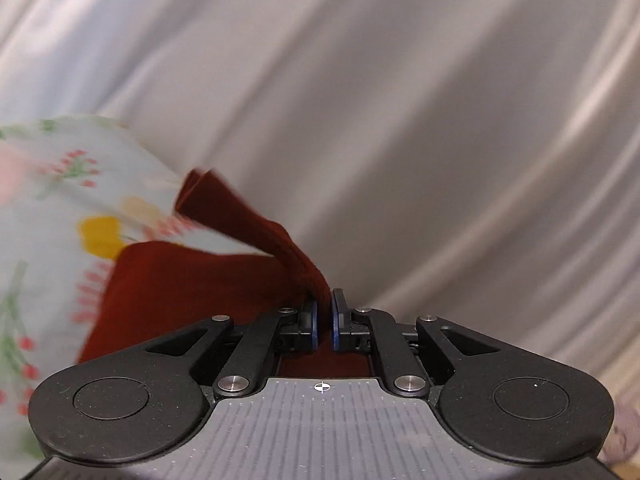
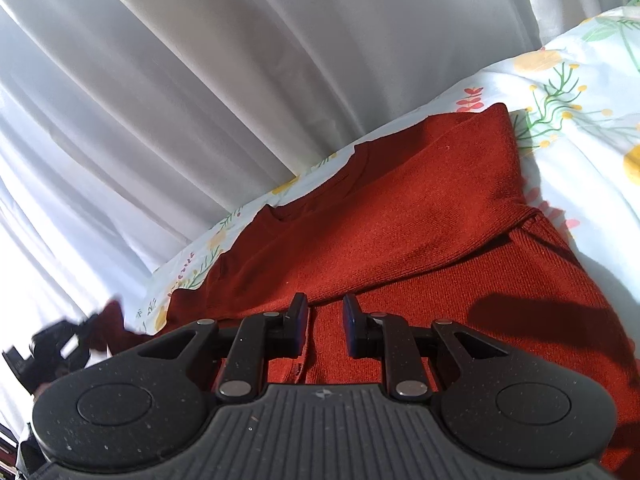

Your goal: Fold small clothes

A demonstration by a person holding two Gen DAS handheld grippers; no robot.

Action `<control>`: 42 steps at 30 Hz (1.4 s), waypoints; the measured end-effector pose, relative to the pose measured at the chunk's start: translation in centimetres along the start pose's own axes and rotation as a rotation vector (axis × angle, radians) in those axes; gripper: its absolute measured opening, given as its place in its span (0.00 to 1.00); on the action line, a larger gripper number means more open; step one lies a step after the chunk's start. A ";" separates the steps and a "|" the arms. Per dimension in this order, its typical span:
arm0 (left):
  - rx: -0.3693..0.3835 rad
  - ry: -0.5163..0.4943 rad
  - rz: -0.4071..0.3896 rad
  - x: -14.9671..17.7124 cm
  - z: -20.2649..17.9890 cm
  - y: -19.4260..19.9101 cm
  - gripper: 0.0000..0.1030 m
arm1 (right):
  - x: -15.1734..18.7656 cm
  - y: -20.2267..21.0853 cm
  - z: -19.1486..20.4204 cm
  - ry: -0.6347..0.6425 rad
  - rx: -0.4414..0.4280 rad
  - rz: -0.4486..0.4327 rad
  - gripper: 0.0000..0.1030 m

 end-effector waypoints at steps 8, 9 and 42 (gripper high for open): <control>0.011 -0.114 0.322 14.2 -6.4 -2.7 0.77 | -0.3 -0.2 -0.4 -0.018 -0.008 0.002 0.18; -0.013 -0.103 0.336 14.8 -5.9 -2.2 0.84 | -0.4 -0.4 -0.5 -0.018 -0.009 0.008 0.18; -0.205 -0.067 0.344 11.9 -0.3 -1.4 0.90 | -4.8 -8.4 -2.6 0.113 0.116 0.018 0.10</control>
Point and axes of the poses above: each gripper's, at about its wrist camera, not at the fingertips, and y roughly against the way its jaws point, z to its left, x to its underside, the point moved 6 cm from there along -y, roughly the way its jaws point, and after that the axes turned 13 degrees about -z, right-handed, at the moved point
